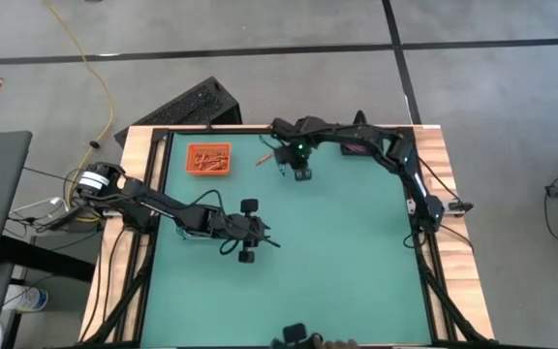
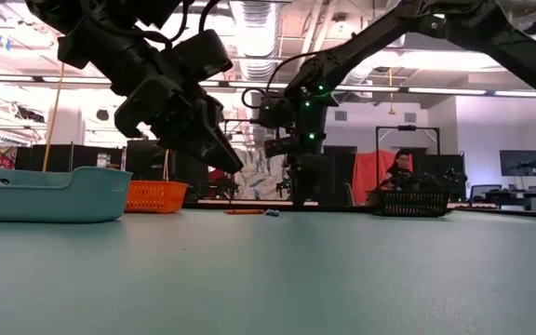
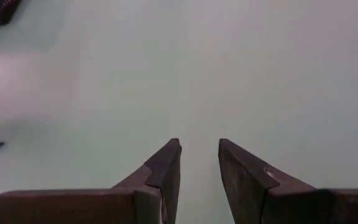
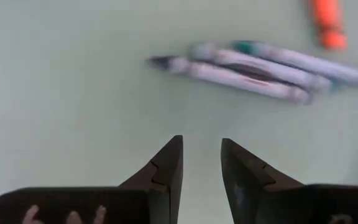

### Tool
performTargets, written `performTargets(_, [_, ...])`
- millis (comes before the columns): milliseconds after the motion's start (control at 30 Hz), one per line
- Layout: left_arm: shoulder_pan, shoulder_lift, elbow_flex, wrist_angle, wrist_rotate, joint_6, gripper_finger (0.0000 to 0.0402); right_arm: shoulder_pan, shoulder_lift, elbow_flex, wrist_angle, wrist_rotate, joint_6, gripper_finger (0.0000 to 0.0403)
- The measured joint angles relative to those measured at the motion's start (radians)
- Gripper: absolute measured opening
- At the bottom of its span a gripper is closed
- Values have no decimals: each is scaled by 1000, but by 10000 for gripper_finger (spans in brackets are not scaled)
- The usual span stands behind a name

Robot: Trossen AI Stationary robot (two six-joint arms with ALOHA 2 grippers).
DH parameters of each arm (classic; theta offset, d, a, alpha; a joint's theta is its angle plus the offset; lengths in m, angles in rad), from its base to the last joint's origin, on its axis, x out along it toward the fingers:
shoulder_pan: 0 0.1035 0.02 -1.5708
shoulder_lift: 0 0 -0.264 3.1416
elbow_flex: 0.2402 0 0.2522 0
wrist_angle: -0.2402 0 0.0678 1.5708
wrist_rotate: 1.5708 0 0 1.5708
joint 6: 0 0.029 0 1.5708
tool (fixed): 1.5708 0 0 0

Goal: Sort crayons
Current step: Put the orange crayon into the orange basket

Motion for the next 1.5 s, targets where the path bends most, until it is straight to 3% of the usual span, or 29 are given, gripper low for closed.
performTargets(333, [0,0,0,-7,-2,11,99,47,0,0,2,78,-459,113])
performTargets(667, [21,0,0,-5,-7,12,99,78,-1,1,110,88,-683,113])
performTargets(1500, [26,0,0,8,-6,20,99,84,1,0,110,-8,-790,114])
